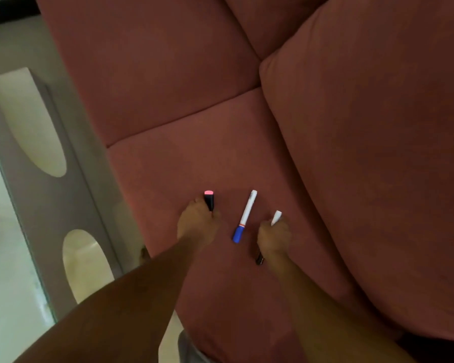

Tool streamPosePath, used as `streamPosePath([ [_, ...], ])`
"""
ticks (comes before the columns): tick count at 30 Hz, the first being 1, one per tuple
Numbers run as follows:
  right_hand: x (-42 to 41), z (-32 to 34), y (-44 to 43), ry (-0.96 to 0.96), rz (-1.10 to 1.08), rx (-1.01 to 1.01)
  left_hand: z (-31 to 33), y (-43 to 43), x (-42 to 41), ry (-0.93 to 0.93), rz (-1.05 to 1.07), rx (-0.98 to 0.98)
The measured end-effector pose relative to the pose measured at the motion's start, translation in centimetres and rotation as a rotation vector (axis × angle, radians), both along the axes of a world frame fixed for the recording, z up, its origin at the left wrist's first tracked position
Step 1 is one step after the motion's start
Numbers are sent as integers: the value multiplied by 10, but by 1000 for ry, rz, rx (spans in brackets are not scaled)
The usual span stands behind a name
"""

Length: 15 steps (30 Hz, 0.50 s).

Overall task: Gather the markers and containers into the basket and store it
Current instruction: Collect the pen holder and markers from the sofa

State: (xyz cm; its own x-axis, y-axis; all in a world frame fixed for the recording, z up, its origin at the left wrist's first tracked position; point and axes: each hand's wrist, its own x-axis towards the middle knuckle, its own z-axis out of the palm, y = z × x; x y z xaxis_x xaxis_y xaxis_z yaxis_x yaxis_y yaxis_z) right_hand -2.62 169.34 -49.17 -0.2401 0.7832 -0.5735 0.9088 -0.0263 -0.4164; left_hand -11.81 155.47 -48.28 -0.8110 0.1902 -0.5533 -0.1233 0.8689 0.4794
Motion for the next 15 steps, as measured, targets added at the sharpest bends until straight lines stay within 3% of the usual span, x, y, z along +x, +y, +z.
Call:
streamPosePath([
  [5, -30, -3, -17, 14, 191, -92, 10, -13, 1, -158, 70, 153],
  [10, -40, 2, -44, -22, 364, -52, 14, -49, 15, -217, 205, 164],
  [15, -45, 29, -106, 143, 470, -379, 29, -110, 27, -185, 390, 188],
])
